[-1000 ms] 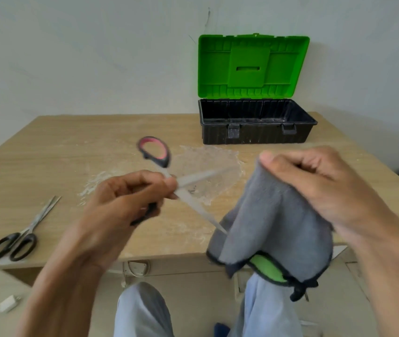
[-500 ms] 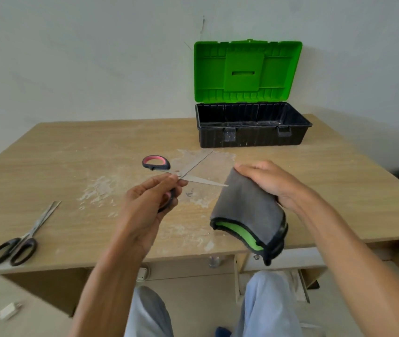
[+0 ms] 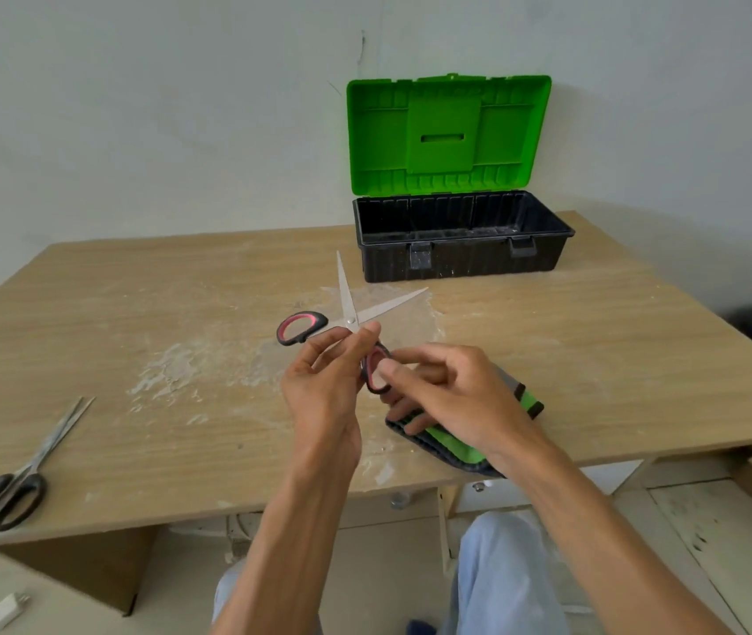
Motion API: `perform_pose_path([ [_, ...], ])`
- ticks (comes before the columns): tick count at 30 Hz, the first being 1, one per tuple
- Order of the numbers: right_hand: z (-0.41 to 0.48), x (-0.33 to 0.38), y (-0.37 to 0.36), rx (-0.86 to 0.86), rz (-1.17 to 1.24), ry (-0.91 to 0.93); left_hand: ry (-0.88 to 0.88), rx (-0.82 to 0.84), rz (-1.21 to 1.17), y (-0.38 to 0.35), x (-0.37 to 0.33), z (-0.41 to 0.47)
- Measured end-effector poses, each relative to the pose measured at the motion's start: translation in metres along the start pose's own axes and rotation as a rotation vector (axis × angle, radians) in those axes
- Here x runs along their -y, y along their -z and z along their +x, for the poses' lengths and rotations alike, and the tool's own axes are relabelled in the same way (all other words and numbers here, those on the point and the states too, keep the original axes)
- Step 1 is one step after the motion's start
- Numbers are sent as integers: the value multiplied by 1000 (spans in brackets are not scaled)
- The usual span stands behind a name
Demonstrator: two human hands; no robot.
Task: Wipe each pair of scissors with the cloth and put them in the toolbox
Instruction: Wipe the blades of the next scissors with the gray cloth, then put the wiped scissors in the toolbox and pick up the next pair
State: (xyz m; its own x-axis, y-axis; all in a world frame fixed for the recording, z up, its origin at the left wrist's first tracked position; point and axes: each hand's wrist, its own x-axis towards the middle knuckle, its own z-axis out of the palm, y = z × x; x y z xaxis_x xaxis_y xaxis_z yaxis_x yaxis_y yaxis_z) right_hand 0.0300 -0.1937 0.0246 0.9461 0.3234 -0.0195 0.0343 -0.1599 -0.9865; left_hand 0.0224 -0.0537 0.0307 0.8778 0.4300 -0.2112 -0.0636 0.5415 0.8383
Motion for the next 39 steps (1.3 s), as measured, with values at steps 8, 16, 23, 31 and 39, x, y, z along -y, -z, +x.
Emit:
perform_pose_path([
  [8,10,-1,28,-199,110,37,-109,-44,30,1,-1,20],
  [16,30,9,57,-321,120,94,-184,110,245,-36,18,29],
  [23,55,15,84,-375,88,78,-200,180,163,-89,22,52],
  [31,119,43,128,-331,-233,-7,-187,201,270,-128,34,90],
  [39,225,45,150,-293,-216,-209,-628,114,1035,-133,11,208],
])
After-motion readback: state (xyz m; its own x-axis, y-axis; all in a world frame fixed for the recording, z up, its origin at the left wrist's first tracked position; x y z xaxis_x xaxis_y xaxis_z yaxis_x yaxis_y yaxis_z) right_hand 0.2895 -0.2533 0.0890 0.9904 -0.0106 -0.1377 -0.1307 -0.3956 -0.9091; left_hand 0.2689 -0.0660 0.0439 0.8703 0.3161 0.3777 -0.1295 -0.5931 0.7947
